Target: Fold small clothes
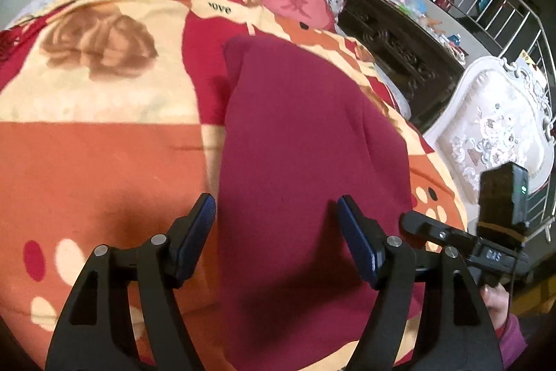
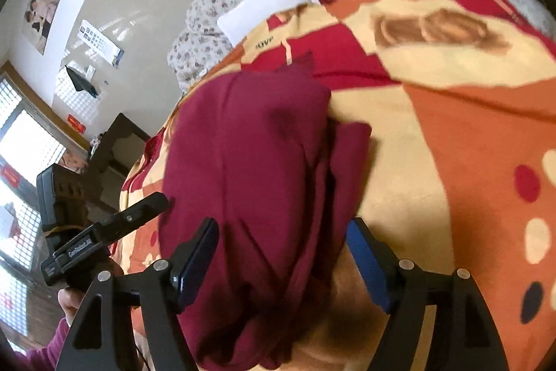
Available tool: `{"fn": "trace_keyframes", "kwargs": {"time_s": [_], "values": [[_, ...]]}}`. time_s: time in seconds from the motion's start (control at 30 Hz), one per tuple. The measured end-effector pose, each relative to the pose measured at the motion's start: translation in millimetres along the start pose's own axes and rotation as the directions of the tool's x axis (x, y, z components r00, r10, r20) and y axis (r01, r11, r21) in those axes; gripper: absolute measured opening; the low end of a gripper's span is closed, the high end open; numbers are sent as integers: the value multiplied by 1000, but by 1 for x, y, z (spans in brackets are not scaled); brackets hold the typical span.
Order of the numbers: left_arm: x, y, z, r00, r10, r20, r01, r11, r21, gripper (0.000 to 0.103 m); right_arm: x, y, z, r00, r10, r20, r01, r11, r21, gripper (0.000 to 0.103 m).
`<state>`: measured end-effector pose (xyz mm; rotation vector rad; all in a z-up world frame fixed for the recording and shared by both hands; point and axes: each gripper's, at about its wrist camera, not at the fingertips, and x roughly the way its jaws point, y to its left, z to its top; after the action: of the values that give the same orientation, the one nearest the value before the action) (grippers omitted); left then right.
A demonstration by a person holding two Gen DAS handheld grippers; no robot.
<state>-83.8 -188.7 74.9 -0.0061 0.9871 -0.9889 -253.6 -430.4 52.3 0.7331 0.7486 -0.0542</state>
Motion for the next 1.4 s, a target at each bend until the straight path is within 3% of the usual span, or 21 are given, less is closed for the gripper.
{"fn": "trace_keyframes", "kwargs": {"time_s": [0.2, 0.67, 0.87, 0.9, 0.97, 1.07, 1.2, 1.4], "values": [[16, 1, 0, 999, -40, -24, 40, 999, 2, 80, 16, -12, 4, 997, 77, -3, -77, 996, 35, 77], [47, 11, 7, 988, -127, -91, 118, 988, -101, 85, 7, -29, 4, 997, 69, 30, -71, 995, 71, 80], [47, 7, 6, 988, -124, -88, 115, 988, -100, 85, 22, -31, 8, 980, 184, 72, -189, 979, 79, 91], [45, 4, 6, 989, -121, -88, 113, 990, -87, 81, 25, -28, 11, 978, 201, 56, -205, 976, 77, 90], [40, 1, 5, 990, -109, -85, 104, 992, -66, 72, 36, -15, 13, 974, 224, -4, -224, 973, 60, 61], [23, 1, 5, 991, -112, -78, 106, 991, -76, 60, 30, 7, 11, 983, 185, 1, -185, 983, -9, 55], [-21, 1, -2, 992, -116, -47, 111, 988, -104, 59, 12, 37, 7, 962, 274, -13, -274, 962, -15, 51], [-88, 26, -33, 999, -27, -34, 21, 986, -165, 59, 25, 93, -19, 935, 332, -124, -340, 939, -52, 51]]}}
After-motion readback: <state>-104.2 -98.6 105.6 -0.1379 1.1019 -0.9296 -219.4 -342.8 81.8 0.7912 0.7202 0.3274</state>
